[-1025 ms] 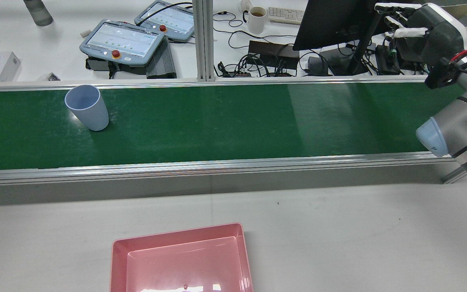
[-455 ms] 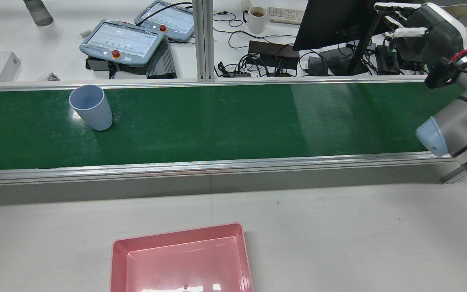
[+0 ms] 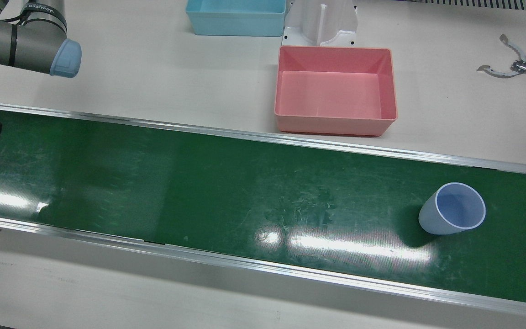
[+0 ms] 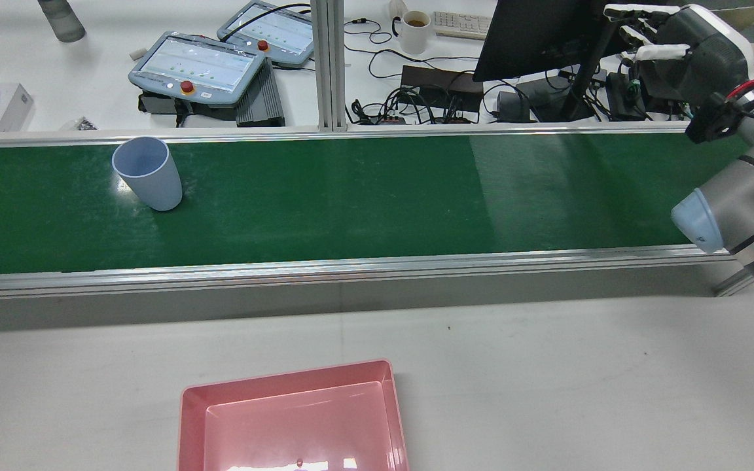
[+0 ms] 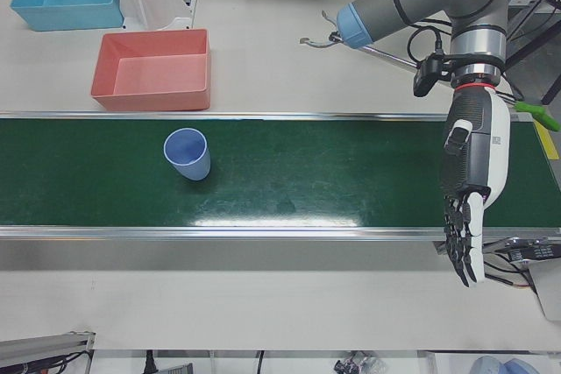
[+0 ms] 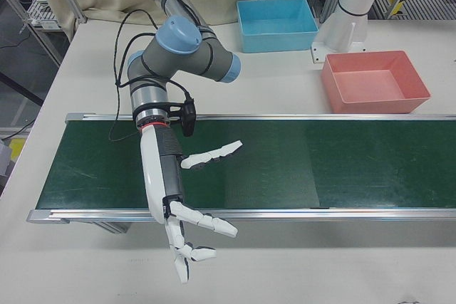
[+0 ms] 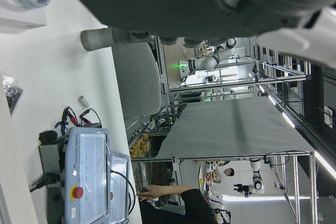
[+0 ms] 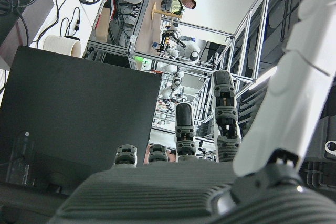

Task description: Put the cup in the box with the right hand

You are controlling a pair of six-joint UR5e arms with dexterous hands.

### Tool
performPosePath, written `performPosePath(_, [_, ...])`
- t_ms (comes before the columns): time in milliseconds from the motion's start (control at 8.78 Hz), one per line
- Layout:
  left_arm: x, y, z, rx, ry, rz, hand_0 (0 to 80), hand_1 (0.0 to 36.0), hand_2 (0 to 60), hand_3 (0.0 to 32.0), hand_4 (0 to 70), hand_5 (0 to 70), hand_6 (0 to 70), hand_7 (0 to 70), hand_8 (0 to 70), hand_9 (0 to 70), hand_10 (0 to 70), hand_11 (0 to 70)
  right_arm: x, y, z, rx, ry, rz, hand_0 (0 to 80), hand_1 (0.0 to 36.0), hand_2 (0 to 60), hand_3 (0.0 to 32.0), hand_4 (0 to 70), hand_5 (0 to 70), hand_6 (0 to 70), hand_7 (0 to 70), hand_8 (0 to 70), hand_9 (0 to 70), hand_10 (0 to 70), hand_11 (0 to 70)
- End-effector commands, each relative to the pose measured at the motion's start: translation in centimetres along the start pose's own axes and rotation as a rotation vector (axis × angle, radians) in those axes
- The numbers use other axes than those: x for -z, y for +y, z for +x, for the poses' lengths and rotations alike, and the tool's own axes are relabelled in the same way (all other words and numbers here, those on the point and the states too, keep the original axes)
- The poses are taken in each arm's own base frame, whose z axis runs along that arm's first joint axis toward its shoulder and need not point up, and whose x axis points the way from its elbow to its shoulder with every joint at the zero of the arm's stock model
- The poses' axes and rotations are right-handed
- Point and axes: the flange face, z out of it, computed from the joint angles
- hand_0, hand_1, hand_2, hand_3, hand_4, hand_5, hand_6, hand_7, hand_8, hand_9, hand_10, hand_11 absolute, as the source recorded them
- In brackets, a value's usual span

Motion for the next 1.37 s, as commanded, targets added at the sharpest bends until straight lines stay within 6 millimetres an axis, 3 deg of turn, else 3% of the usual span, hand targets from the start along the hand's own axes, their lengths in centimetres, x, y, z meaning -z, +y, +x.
performPosePath(0, [0.00,0.01,0.00,0.000,0.000,-0.001,0.0,0.0,0.0,0.0,0.0,0.0,0.0,0.0,0.0,0.0,0.0,0.0,-0.01,0.01,0.00,0.000,0.000,-0.001,52.8,8.9,0.0,5.6,27.1,4.3,7.4,41.3,0.7,8.0,3.4,6.4])
performPosePath(1252, [0.00,-0.08,-0.01,0.001,-0.001,0.002,0.0,0.0,0.0,0.0,0.0,0.0,0.0,0.0,0.0,0.0,0.0,0.0,0.01,-0.01,0.00,0.001,0.000,0.000,52.8,8.9,0.0,5.0,27.6,4.3,7.6,41.9,0.9,8.3,3.6,6.6])
